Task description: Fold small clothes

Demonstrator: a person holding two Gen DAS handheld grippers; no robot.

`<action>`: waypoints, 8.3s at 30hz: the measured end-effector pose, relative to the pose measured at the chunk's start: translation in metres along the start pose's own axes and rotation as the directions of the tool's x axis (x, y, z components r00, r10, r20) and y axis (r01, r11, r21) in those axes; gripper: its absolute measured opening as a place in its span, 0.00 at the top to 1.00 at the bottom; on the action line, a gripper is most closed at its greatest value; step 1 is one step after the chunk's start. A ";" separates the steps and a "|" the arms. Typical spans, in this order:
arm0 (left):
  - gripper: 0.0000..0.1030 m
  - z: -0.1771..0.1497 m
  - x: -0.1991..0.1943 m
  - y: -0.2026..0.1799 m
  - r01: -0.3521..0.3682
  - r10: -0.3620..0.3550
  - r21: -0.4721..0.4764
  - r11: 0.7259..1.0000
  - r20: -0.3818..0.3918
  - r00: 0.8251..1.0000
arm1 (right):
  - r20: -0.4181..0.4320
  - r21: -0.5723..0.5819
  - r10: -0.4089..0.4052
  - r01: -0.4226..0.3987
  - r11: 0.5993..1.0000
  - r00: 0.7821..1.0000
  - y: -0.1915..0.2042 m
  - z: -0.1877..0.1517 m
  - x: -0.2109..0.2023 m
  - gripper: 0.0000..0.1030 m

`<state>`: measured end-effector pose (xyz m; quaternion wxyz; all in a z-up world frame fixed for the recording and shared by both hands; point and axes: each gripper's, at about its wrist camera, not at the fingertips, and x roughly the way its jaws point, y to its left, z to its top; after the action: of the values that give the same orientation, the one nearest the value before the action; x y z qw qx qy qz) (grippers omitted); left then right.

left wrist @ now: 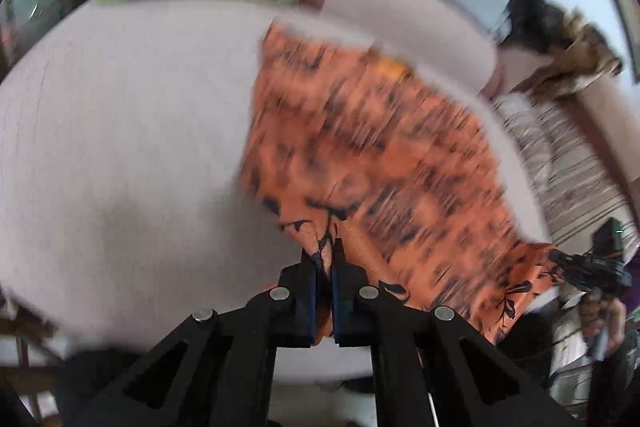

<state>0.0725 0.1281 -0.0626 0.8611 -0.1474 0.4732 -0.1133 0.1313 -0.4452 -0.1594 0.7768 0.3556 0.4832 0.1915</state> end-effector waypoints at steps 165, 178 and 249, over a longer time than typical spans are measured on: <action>0.26 0.019 0.204 -0.120 -0.204 0.199 0.243 0.948 0.047 0.979 | 0.300 0.274 -0.258 0.176 0.946 0.919 -0.023 -0.040 0.000 0.31; 0.23 0.023 0.216 -0.120 -0.186 0.184 0.238 0.953 0.028 0.982 | 0.158 0.072 -0.225 0.216 0.974 0.962 -0.041 0.104 0.066 0.31; 0.92 0.149 0.210 0.075 -0.210 0.210 -0.041 0.977 -0.010 0.978 | 0.030 -0.123 -0.309 0.311 0.942 0.950 0.006 0.050 0.105 0.01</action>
<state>0.3137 0.1497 -0.1785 0.8636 -0.1140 0.4909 -0.0122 0.2241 -0.3919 -0.2057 0.8207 0.2261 0.5160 0.0954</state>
